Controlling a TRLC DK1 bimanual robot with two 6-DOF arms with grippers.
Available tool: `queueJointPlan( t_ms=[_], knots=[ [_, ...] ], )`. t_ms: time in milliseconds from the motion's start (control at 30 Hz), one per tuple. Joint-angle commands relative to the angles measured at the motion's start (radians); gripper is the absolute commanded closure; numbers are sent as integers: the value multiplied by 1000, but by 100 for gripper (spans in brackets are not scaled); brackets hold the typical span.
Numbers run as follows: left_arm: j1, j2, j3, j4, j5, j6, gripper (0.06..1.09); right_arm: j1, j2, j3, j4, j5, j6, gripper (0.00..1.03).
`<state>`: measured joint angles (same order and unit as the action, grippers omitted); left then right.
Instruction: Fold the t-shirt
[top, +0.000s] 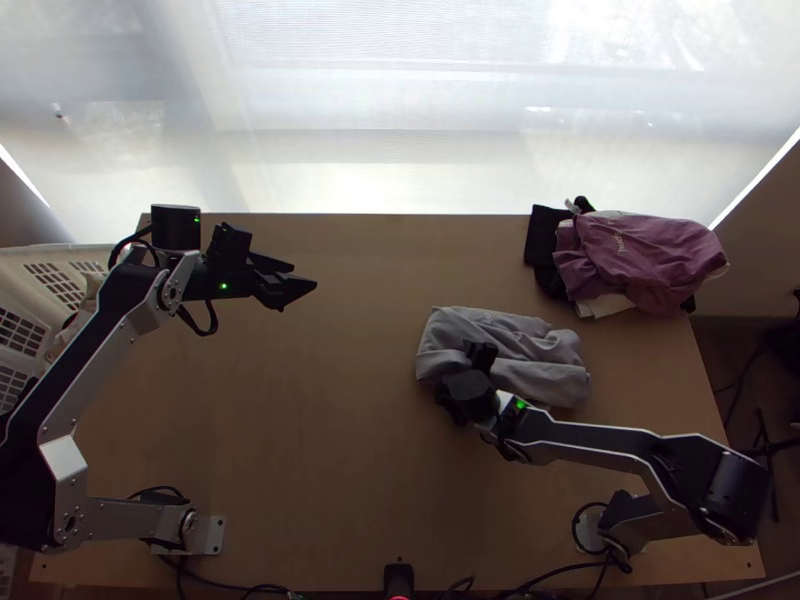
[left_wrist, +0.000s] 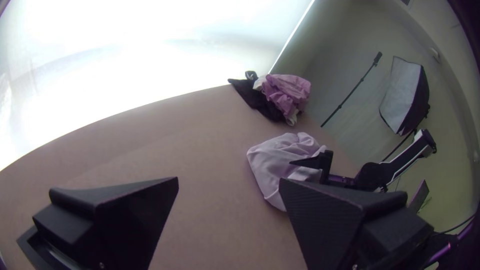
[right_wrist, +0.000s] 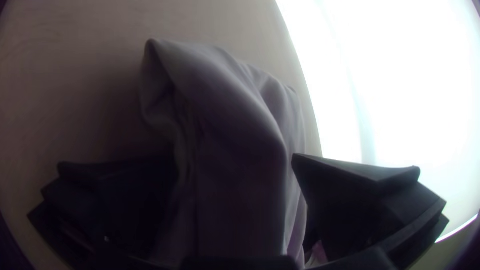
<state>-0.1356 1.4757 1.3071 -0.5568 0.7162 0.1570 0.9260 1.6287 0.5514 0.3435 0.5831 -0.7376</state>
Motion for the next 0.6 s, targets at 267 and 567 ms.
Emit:
queueJointPlan(
  t_ms=[267, 567],
  knots=[
    [-4, 3, -8, 23, 0, -2, 11, -72, 169, 101, 66, 18, -9, 26],
    [16, 6, -3, 28, 0, -19, 11, -75, 174, 157, 126, 23, -55, 100]
  ],
)
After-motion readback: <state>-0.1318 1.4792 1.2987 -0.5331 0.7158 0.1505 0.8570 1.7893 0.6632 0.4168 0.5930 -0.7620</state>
